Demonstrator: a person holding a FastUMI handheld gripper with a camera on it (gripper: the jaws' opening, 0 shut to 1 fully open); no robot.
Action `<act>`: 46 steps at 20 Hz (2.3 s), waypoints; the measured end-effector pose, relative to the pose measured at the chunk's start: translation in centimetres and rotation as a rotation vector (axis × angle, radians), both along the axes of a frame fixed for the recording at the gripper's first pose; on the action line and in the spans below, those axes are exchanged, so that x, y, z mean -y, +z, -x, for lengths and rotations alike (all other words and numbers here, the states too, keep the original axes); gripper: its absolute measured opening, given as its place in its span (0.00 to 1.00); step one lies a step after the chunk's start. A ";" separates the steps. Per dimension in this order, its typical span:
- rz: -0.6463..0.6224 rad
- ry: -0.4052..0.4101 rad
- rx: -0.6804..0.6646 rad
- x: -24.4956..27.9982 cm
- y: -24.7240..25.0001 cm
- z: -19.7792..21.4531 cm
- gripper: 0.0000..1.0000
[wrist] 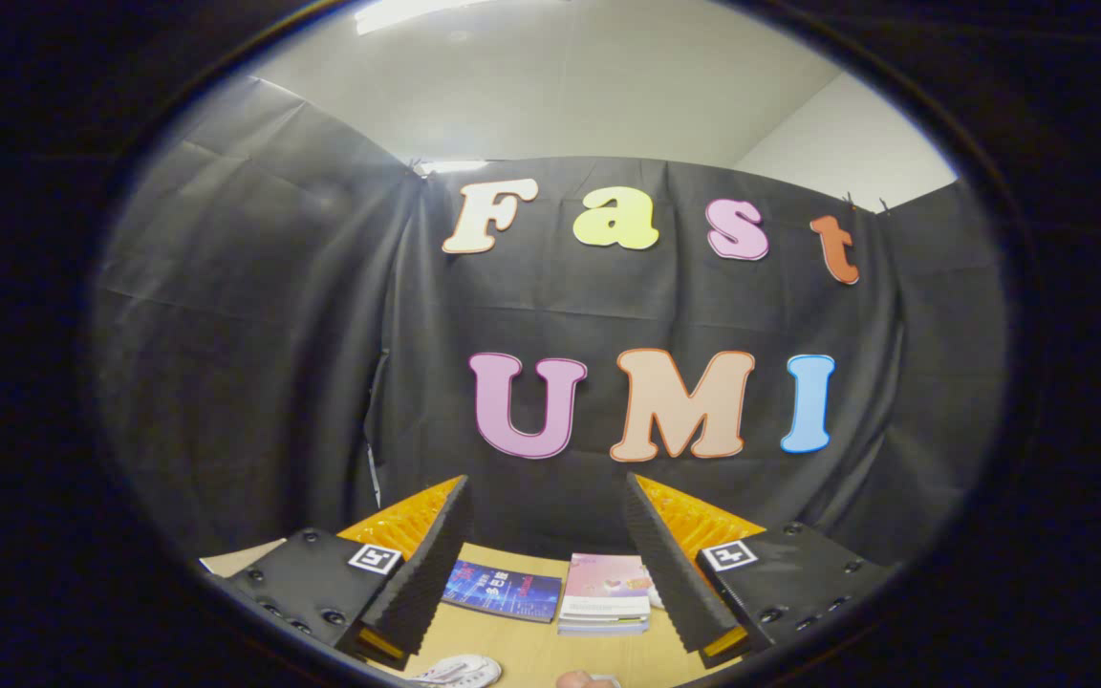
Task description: Open the storage box then place both shoes into the box .Put the left shoe in first, then the right shoe, with the right side of both shoes facing outward in a uniform manner.
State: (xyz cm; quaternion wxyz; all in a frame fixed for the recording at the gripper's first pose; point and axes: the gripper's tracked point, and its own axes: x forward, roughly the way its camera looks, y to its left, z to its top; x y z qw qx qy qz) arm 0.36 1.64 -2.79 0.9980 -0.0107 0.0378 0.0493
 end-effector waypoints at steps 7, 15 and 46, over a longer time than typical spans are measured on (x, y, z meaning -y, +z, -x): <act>-0.016 0.042 -0.023 -1.8 -0.8 -0.6 0.98; -0.022 0.105 -0.064 -5.8 -3.3 -0.8 0.98; -0.251 0.492 -0.534 -25.5 -27.7 6.8 0.96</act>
